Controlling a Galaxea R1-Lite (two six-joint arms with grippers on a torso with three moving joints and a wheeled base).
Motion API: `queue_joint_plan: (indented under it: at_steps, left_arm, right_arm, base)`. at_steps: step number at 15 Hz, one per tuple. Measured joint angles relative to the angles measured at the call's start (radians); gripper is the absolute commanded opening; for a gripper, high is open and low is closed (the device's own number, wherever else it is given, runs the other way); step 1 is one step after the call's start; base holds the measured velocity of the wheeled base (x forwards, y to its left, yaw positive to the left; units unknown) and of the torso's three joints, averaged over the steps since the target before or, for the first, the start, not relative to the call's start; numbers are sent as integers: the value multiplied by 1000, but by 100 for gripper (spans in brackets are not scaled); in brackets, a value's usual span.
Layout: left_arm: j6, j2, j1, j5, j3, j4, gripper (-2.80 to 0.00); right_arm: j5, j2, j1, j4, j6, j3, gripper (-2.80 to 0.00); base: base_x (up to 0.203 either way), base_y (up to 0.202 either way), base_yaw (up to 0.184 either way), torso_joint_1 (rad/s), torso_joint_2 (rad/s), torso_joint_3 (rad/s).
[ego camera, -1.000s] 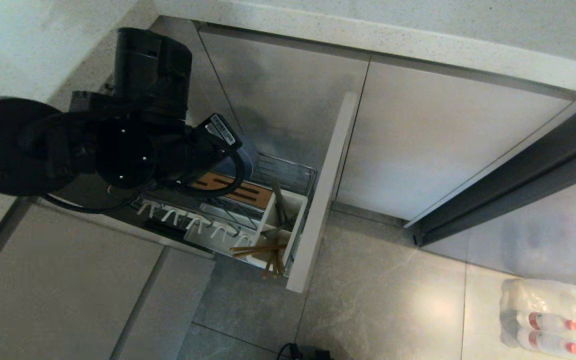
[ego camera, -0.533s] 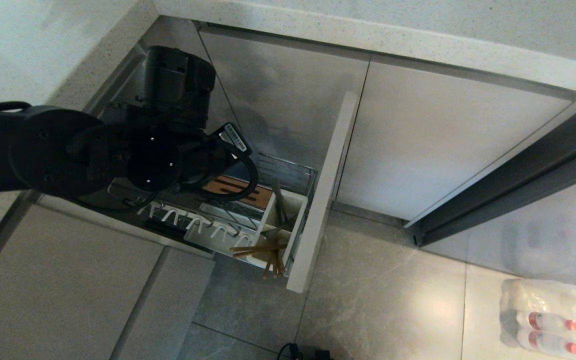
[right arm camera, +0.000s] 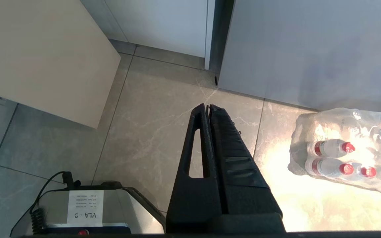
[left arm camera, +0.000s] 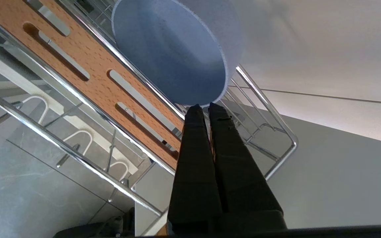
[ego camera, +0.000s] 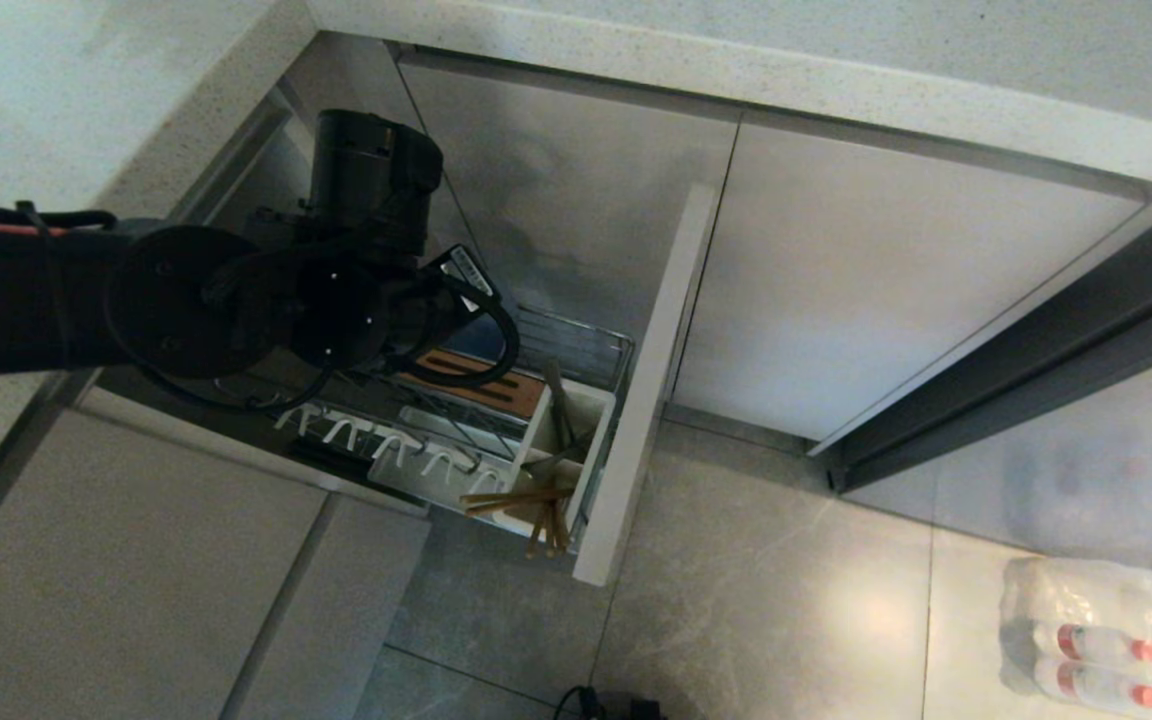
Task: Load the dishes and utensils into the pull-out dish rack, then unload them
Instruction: Take the bowl out of the cupboard
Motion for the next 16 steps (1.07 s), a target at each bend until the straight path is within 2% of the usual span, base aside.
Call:
queue_joint_plan:
  at_steps: [2, 3, 10, 16]
  left_arm:
    - [0, 5, 3, 0, -1, 0, -280]
    - [2, 8, 3, 0, -1, 1, 0]
    - [9, 19, 10, -1, -11, -4, 0]
    - [100, 96, 49, -1, -84, -133, 0]
  right_arm:
    - [0, 0, 0, 0, 0, 0, -280]
    - [0, 0, 0, 0, 0, 0, -280]
    - [0, 0, 0, 0, 0, 0, -280]
    - [0, 0, 0, 0, 0, 0, -280]
  base:
    - [0, 0, 0, 0, 0, 0]
    - [0, 0, 0, 0, 0, 0]
    - [0, 0, 0, 0, 0, 0]
    - [0, 0, 0, 0, 0, 0]
